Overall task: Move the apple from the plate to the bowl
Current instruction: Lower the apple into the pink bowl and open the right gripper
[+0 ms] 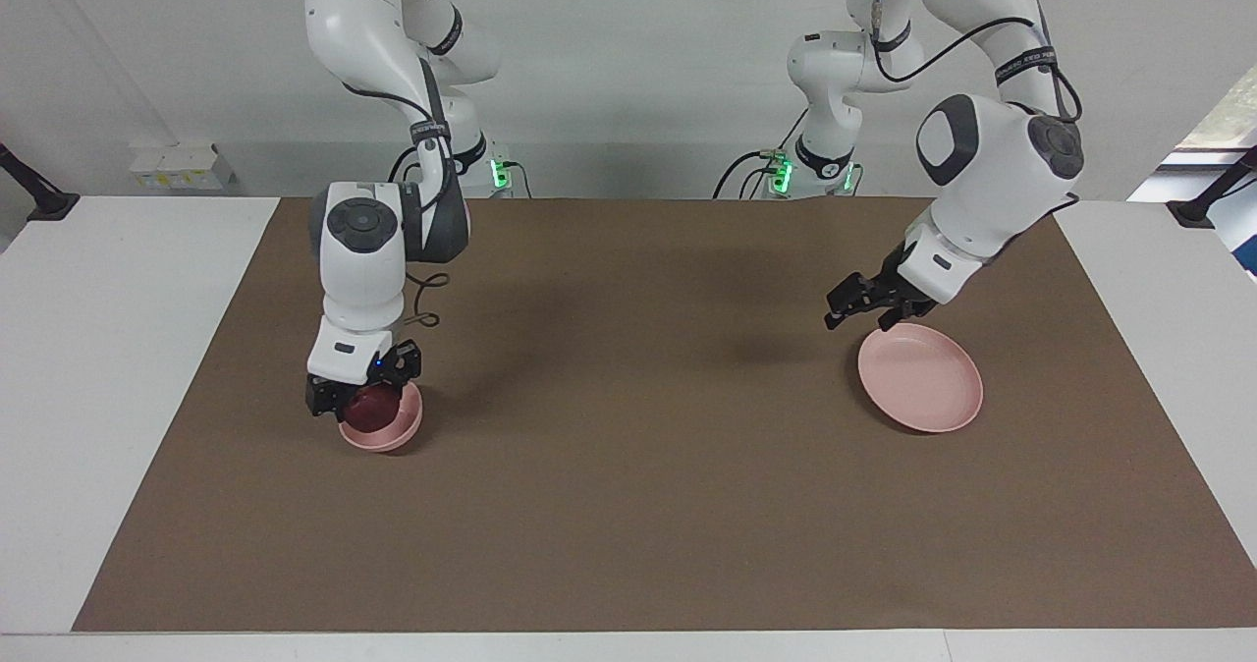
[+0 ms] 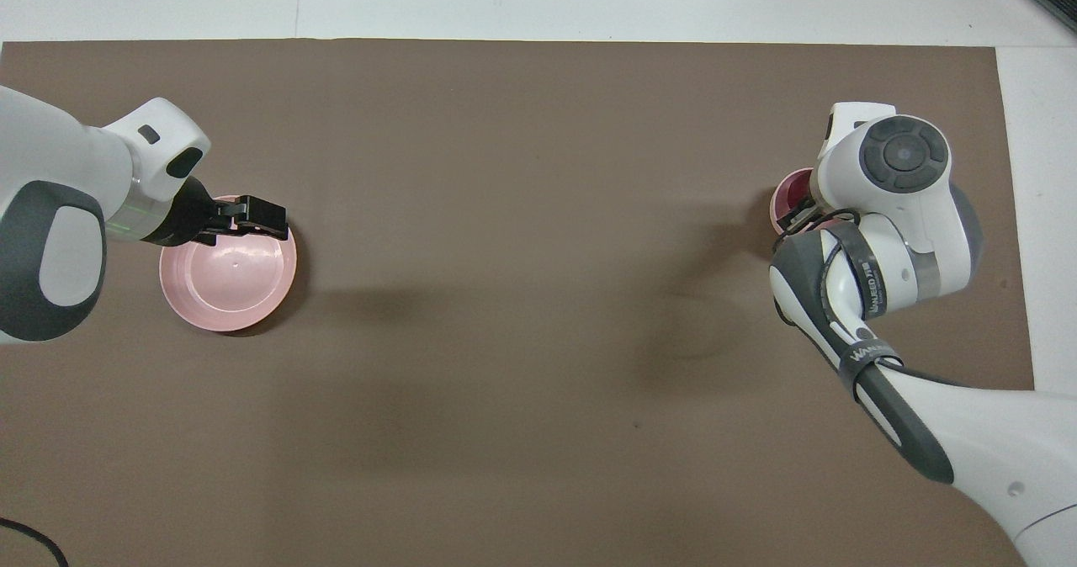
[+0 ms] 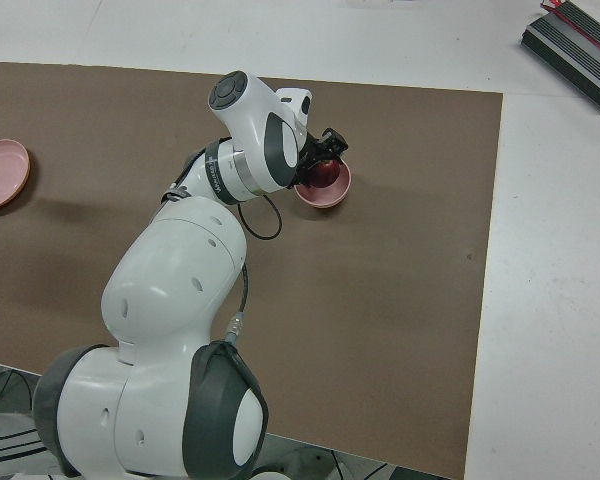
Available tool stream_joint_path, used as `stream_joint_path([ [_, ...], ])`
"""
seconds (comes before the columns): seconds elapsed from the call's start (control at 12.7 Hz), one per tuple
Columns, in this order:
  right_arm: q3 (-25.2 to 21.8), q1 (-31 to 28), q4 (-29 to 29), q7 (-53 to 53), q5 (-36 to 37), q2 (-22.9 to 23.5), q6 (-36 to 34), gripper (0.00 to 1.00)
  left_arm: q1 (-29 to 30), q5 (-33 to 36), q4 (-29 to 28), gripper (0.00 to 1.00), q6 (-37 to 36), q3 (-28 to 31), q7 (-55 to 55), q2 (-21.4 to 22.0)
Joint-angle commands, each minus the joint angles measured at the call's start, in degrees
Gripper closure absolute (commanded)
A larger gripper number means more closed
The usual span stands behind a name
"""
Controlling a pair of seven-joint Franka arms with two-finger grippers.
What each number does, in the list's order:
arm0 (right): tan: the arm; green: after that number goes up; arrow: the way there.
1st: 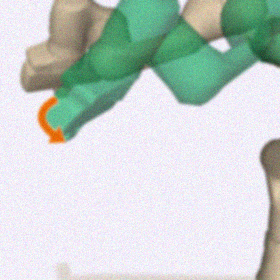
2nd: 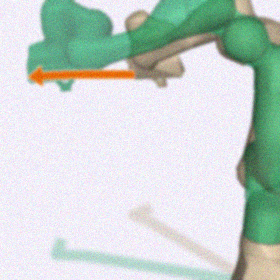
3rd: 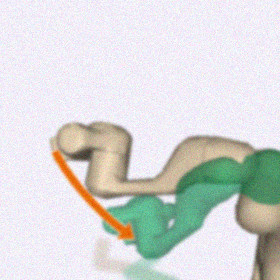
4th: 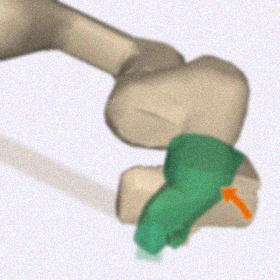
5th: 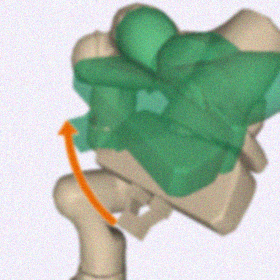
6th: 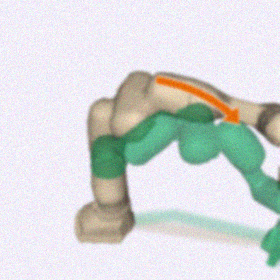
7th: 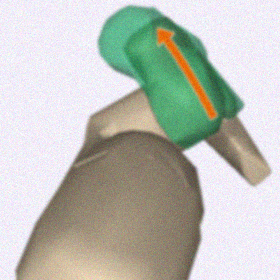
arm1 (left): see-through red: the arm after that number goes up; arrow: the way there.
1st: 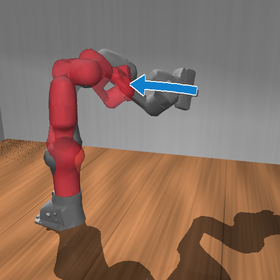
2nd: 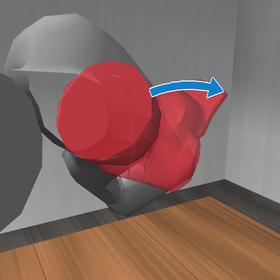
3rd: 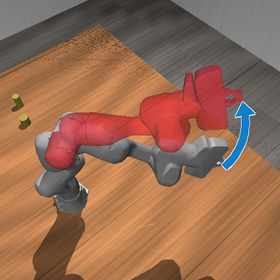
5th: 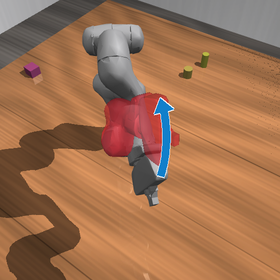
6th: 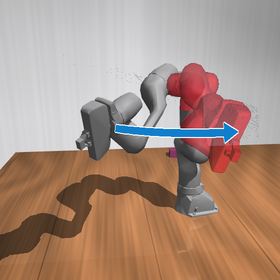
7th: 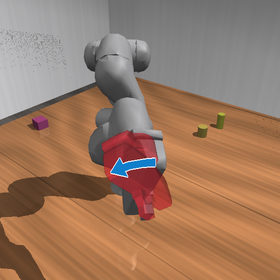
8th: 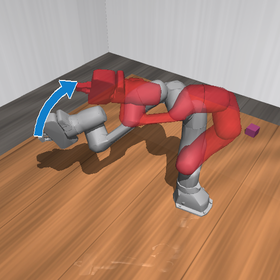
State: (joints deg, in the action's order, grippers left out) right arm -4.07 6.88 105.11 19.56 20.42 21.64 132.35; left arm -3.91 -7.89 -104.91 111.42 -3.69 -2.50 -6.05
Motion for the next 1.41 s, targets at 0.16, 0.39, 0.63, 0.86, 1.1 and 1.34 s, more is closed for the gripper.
stream_joint_path([
  [0.16, 0.47, -0.64, 0.8, -1.46, 1.47, -0.98, 0.63, 0.0, 2.16, 3.84, 4.62, 0.0, -7.43, -0.53, 3.81, 0.69],
  [0.39, 0.55, -0.47, 0.36, -1.2, 0.5, -1.51, -0.33, 0.0, 4.17, 4.37, 7.33, 0.0, -10.14, -0.53, 4.51, 1.22],
  [0.63, 1.08, -0.03, -0.6, -1.63, -0.11, -4.4, -4.45, 0.0, 4.35, 5.42, 10.86, 0.0, -15.26, -0.53, 6.89, 1.21],
  [0.86, 1.08, 0.15, -6.9, -3.99, -14.84, -5.73, -17.6, 0.0, 5.5, 5.51, 11.48, 0.0, -17.19, -0.53, 6.89, 1.57],
  [1.1, 0.82, -0.38, -12.55, -12.75, -20.05, -6.34, -28.08, 0.0, 5.76, 5.95, 12.0, 0.0, -18.68, -0.53, 6.72, 1.57],
  [1.34, 0.47, -0.38, -12.82, -26.3, -24.98, -10.81, -32.06, 0.0, 5.67, 5.95, 13.67, 0.0, -20.71, 0.35, 6.45, 1.66],
])
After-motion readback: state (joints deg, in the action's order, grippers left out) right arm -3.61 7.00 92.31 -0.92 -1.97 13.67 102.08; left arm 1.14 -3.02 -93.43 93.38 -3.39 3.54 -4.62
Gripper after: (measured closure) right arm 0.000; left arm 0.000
